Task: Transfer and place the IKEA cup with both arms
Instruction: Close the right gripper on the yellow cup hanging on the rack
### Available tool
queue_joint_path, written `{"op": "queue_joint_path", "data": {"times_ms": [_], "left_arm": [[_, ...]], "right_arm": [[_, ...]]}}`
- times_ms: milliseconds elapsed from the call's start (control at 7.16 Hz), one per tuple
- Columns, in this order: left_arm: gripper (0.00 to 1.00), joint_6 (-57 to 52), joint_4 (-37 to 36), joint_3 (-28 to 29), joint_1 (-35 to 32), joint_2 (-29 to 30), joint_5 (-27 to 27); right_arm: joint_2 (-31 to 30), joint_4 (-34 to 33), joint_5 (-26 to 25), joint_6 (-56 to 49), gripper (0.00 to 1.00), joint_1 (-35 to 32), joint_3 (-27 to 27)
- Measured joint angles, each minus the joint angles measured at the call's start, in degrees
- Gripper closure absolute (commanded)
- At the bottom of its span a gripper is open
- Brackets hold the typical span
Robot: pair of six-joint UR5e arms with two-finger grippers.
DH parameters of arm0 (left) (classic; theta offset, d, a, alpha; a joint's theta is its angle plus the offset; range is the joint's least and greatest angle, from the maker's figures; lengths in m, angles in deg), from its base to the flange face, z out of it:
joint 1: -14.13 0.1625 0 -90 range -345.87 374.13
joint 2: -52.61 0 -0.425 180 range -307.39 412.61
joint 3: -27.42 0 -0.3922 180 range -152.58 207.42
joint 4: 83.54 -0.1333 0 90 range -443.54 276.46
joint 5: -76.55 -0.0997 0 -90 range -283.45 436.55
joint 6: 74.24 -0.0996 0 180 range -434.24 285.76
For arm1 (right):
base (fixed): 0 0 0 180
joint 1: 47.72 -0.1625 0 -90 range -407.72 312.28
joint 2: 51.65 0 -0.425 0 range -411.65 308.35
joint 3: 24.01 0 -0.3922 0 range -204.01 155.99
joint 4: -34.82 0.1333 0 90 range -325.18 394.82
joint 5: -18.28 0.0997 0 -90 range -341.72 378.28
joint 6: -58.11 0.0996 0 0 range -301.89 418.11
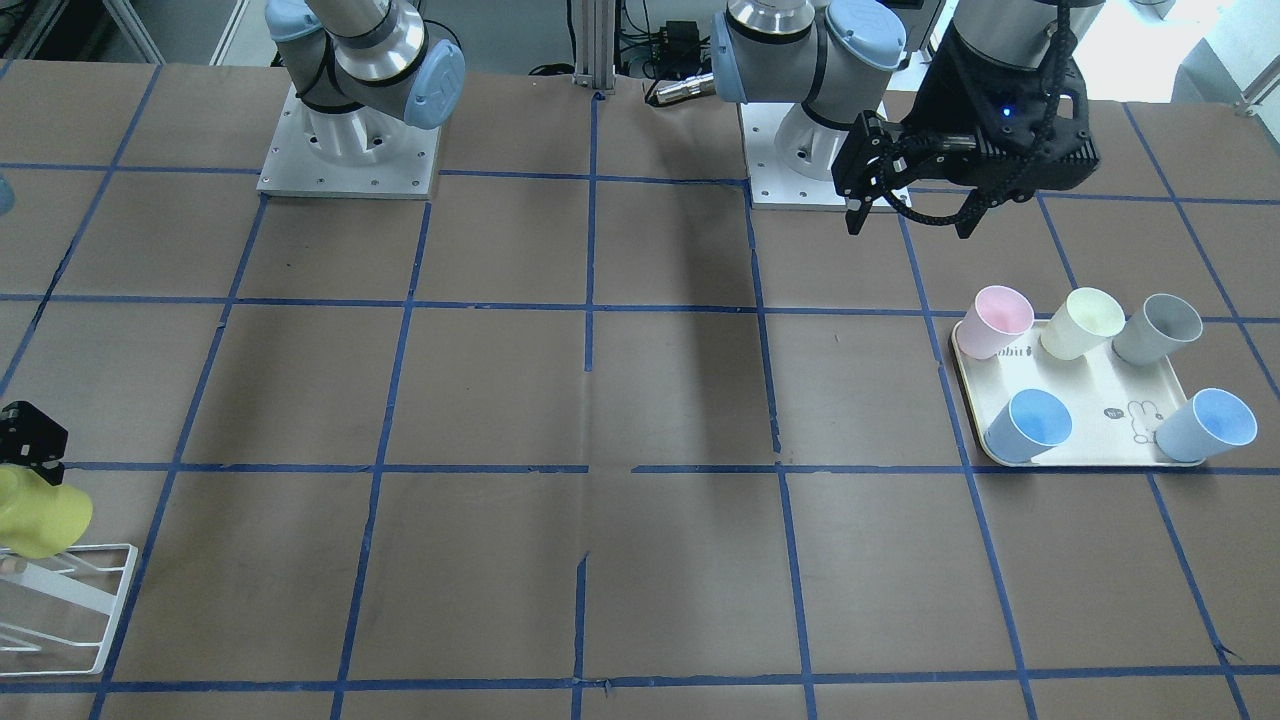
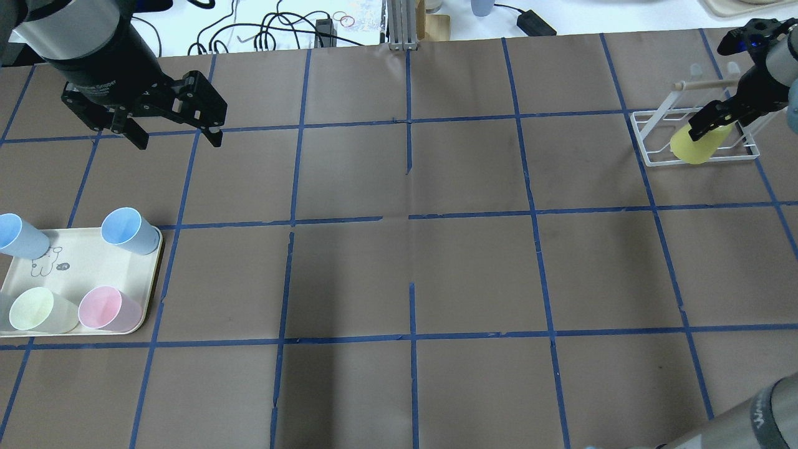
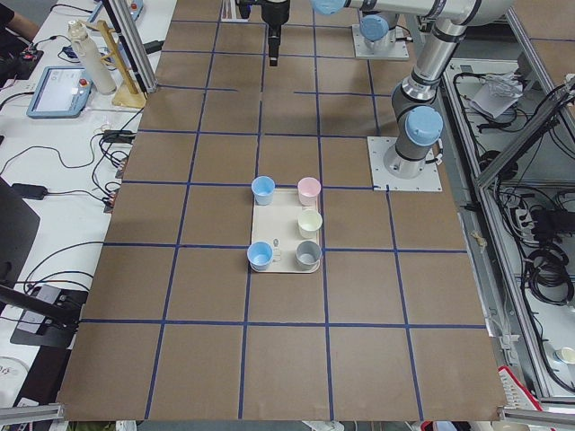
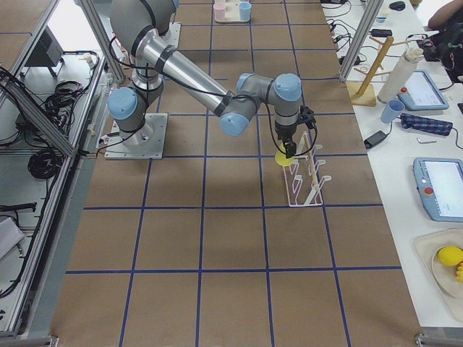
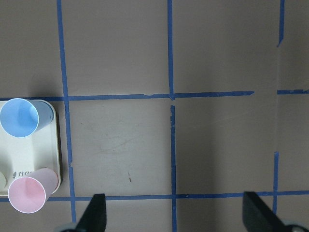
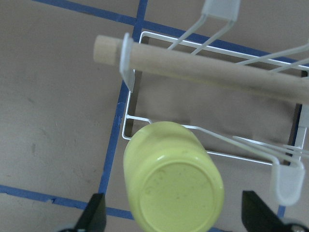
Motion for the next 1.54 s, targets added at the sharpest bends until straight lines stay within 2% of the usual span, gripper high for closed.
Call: {"op": "queue_joint_path", "data": {"times_ms": [279, 559, 699, 1118, 1257, 1537], "left_arm": [[0.00, -0.35, -0.06, 0.01, 0.00, 0.05, -0.10], [0.00, -0.53, -0.11, -0.02, 0.00, 0.06, 0.00], [0.00, -0.57, -0.15, -0.05, 0.00, 0.09, 0.02], [0.00, -0.80, -0.18, -0.21, 0.00, 0.03, 0.05], [0.00, -0.81, -0.18, -0.24, 0.02, 0.08, 0.06], [0.00, -0.79, -0.18, -0.28, 0.17, 0.10, 0.05]], "right_arm": [[1.12, -1.04, 0.12, 0.03, 0.00, -0.27, -0.04], [1.39, -1.18, 0.14, 0.09, 0.16, -0.37, -0.05], [1.41, -1.14, 0.10, 0.10, 0.33, -0.39, -0.05], [1.09, -0.85, -0.01, 0.10, 0.95, -0.40, -0.13], [0.95, -0.68, -0.09, 0.10, 1.00, -0.40, -0.13], [0.69, -0.54, -0.21, 0.10, 1.00, -0.40, -0.31]]}}
